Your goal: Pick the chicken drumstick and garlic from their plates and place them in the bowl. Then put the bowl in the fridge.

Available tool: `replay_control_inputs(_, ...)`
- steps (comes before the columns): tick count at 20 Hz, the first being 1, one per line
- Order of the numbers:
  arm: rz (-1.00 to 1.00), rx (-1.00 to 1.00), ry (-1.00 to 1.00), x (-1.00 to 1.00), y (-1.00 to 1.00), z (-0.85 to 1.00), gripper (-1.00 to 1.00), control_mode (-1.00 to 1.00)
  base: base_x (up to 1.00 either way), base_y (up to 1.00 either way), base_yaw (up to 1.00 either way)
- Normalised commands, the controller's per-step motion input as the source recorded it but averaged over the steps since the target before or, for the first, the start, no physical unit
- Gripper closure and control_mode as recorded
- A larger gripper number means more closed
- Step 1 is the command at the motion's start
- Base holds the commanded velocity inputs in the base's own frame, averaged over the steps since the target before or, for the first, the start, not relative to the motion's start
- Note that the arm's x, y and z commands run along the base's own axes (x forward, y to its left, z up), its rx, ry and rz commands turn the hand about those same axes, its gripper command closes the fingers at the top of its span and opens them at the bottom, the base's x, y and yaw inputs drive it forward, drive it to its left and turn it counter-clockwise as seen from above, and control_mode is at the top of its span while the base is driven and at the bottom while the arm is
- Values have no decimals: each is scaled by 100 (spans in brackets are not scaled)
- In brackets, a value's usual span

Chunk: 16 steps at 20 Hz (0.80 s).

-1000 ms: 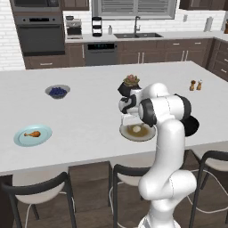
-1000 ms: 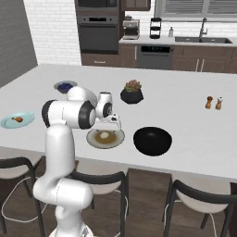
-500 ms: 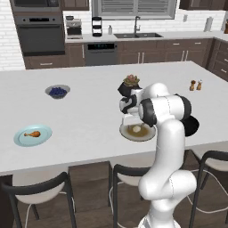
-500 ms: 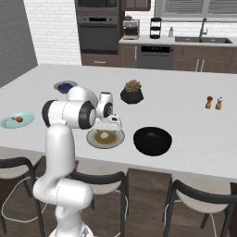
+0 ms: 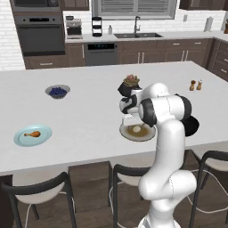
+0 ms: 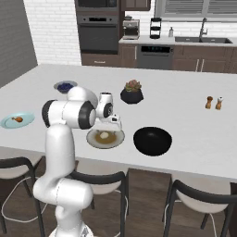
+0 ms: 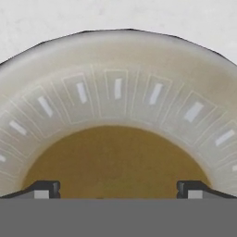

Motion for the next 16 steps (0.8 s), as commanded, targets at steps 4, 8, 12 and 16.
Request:
replay_control_inputs(4, -4, 0, 0, -13, 0, 0, -100, -100, 0, 0, 0)
replay_control_inputs(8, -8, 0, 0, -15, 0, -3, -100, -100, 0, 0, 0)
replay_control_inputs(12, -9, 0, 0, -6, 0, -6, -100, -100, 0, 0, 0)
replay_control_inputs(16, -8, 0, 0, 0, 0, -11, -100, -100, 0, 0, 0)
